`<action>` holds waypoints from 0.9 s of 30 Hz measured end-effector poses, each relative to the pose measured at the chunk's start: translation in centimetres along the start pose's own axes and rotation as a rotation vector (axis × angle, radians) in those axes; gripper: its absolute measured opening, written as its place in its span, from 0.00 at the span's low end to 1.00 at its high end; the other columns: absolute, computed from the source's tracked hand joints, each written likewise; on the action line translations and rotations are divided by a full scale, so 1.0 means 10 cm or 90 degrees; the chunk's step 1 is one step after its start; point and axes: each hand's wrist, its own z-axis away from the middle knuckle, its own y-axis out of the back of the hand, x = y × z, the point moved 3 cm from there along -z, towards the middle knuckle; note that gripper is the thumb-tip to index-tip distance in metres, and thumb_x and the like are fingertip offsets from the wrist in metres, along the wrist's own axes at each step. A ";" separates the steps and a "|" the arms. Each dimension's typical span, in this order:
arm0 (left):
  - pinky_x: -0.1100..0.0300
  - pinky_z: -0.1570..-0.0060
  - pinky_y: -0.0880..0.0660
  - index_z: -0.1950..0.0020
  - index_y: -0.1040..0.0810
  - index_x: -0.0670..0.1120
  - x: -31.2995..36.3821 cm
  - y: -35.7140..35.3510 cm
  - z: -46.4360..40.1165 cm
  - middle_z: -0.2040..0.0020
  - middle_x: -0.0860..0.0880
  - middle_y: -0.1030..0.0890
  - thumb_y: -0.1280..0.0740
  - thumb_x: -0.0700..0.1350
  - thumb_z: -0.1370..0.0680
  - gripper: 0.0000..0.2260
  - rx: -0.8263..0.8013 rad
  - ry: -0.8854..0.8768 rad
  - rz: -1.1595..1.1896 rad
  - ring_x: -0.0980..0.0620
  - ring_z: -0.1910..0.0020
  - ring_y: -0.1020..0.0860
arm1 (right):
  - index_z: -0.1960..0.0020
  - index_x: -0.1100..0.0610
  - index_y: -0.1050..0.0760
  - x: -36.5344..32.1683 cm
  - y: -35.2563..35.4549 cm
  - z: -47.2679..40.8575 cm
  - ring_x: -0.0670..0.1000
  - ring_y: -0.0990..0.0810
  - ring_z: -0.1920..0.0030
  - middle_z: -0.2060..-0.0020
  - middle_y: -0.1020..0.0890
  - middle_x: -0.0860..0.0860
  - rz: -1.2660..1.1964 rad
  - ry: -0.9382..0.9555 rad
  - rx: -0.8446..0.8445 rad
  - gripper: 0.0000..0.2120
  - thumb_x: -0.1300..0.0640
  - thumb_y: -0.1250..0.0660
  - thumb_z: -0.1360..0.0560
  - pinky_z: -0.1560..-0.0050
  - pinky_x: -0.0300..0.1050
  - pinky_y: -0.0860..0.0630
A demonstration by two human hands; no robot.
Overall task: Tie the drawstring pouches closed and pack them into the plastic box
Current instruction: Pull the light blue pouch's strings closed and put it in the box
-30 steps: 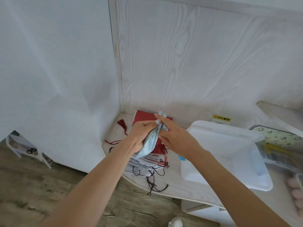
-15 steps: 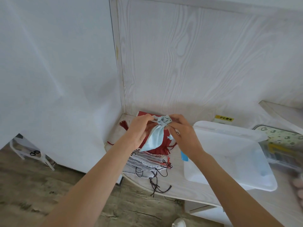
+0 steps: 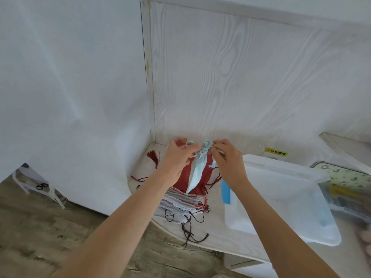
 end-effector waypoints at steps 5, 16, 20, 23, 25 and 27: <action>0.68 0.65 0.33 0.42 0.22 0.46 0.10 0.10 -0.02 0.54 0.49 0.19 0.32 0.40 0.24 0.11 -0.047 -0.050 -0.226 0.59 0.62 0.27 | 0.52 0.64 0.19 0.05 0.04 -0.03 0.45 0.24 0.59 0.54 0.23 0.48 0.021 -0.018 -0.005 0.08 0.64 0.37 0.24 0.57 0.25 0.31; 0.70 0.71 0.33 0.41 0.25 0.46 0.03 0.13 0.05 0.63 0.55 0.27 0.36 0.47 0.22 0.12 -0.018 -0.069 -0.075 0.60 0.69 0.31 | 0.50 0.62 0.20 0.14 0.14 -0.08 0.46 0.25 0.55 0.53 0.23 0.49 -0.007 -0.100 -0.009 0.10 0.64 0.39 0.23 0.59 0.20 0.34; 0.69 0.55 0.32 0.48 0.18 0.47 0.08 0.08 0.03 0.56 0.52 0.20 0.31 0.46 0.26 0.09 -0.076 -0.291 -0.552 0.54 0.57 0.23 | 0.49 0.62 0.20 0.13 0.09 -0.07 0.47 0.25 0.54 0.52 0.22 0.50 0.014 -0.090 -0.046 0.10 0.62 0.39 0.22 0.58 0.20 0.35; 0.72 0.55 0.35 0.49 0.18 0.44 0.12 0.14 -0.01 0.52 0.50 0.31 0.33 0.47 0.24 0.08 0.021 -0.293 -0.643 0.58 0.58 0.29 | 0.50 0.62 0.20 0.13 0.08 -0.04 0.46 0.26 0.55 0.53 0.23 0.50 0.052 -0.073 -0.041 0.10 0.63 0.40 0.22 0.57 0.19 0.35; 0.69 0.54 0.34 0.50 0.19 0.44 0.14 0.20 -0.02 0.50 0.50 0.34 0.34 0.46 0.23 0.07 0.063 -0.308 -0.672 0.58 0.59 0.31 | 0.51 0.64 0.20 0.14 0.10 -0.01 0.46 0.27 0.56 0.54 0.24 0.49 0.062 -0.070 -0.034 0.10 0.63 0.40 0.22 0.57 0.19 0.36; 0.62 0.50 0.30 0.52 0.19 0.45 0.13 0.24 -0.03 0.48 0.49 0.35 0.34 0.46 0.23 0.07 0.082 -0.289 -0.668 0.57 0.56 0.30 | 0.53 0.64 0.20 0.15 0.11 0.01 0.46 0.27 0.55 0.54 0.25 0.49 0.067 -0.075 -0.041 0.10 0.63 0.40 0.22 0.57 0.21 0.36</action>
